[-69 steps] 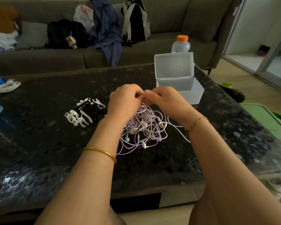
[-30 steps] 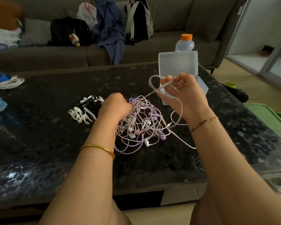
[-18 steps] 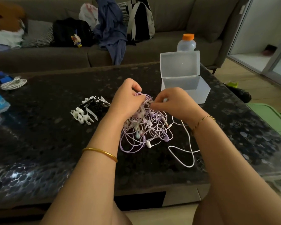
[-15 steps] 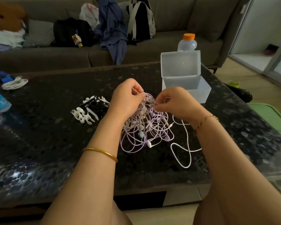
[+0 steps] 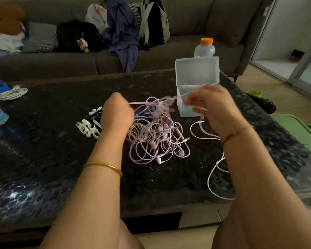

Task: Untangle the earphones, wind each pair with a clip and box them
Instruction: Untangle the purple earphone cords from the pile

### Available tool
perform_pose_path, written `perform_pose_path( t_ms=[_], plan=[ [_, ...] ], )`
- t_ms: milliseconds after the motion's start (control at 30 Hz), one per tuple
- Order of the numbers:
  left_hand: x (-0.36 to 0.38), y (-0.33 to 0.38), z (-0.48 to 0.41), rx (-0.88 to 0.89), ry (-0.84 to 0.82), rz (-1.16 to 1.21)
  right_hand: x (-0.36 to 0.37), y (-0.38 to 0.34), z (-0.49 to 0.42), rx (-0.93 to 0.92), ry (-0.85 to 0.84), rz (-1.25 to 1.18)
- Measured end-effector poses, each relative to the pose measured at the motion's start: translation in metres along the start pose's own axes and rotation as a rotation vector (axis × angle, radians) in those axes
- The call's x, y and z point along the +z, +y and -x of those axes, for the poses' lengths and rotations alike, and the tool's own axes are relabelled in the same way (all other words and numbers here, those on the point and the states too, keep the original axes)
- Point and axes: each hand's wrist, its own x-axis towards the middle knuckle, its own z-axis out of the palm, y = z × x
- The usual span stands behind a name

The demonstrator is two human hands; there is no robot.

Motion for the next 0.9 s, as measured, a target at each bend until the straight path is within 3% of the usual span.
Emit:
perform_pose_path(
  t_ms=[100, 167, 233, 300, 367, 433, 533, 600, 733, 900],
  plan=[
    [-0.006, -0.008, -0.006, -0.276, -0.063, 0.241, -0.019, -0.004, -0.003, 0.098, 0.017, -0.576],
    [-0.005, -0.005, 0.0, -0.34, -0.122, 0.34, -0.021, -0.002, -0.002, 0.134, 0.034, -0.763],
    [-0.005, 0.001, 0.006, -0.353, -0.164, 0.382, -0.017, -0.001, -0.001, 0.122, 0.126, -0.629],
    [-0.004, 0.008, 0.014, -0.331, -0.242, 0.282, -0.013, -0.001, 0.001, 0.047, 0.14, -0.285],
    [-0.006, 0.013, 0.019, -0.246, -0.386, 0.016, -0.008, -0.001, 0.005, 0.001, 0.036, -0.142],
    [-0.007, 0.021, 0.024, -0.093, -0.412, -0.207, -0.004, -0.001, 0.008, -0.029, -0.041, -0.134],
    [-0.007, 0.039, 0.033, 0.272, -0.358, 0.117, 0.002, -0.003, 0.011, -0.082, -0.096, -0.122],
    [-0.007, 0.049, 0.043, 0.428, -0.463, 0.351, 0.006, -0.005, 0.014, -0.118, -0.113, -0.13],
    [0.0, 0.049, 0.043, 0.477, -0.473, 0.36, 0.009, -0.006, 0.016, -0.184, -0.041, -0.109],
    [-0.007, 0.046, 0.04, 0.473, -0.4, 0.386, 0.01, -0.006, 0.013, -0.174, 0.05, -0.307]
  ],
)
